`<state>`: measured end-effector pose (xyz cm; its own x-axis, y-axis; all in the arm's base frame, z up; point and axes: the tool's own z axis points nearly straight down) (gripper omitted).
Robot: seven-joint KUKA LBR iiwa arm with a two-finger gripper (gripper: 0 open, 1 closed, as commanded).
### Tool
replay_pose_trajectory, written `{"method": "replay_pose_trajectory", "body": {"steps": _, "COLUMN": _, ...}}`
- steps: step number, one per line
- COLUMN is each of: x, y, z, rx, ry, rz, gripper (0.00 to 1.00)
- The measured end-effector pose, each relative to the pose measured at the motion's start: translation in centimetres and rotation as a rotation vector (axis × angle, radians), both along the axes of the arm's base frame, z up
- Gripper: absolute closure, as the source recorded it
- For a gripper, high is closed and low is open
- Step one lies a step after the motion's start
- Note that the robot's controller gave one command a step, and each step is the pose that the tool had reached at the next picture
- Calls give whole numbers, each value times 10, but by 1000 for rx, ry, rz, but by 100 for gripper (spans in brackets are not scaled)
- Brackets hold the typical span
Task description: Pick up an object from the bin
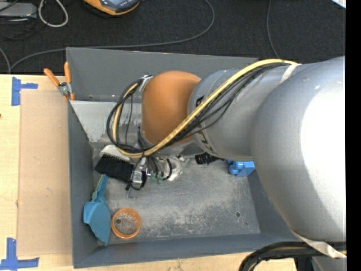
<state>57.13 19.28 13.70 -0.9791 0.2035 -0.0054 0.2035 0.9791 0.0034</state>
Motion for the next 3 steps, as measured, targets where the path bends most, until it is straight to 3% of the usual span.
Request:
{"method": "replay_pose_trajectory", "body": {"steps": 1, "x": -71, "y": 4, "z": -23, "rx": -2, "ry": 10, "rz": 452, "gripper": 0}}
{"method": "replay_pose_trajectory", "body": {"steps": 2, "x": -76, "y": 6, "z": -28, "rx": -2, "ry": 15, "rz": 464, "gripper": 0}}
{"method": "replay_pose_trajectory", "body": {"steps": 3, "x": -56, "y": -16, "z": -55, "rx": -3, "ry": 14, "rz": 415, "gripper": 0}}
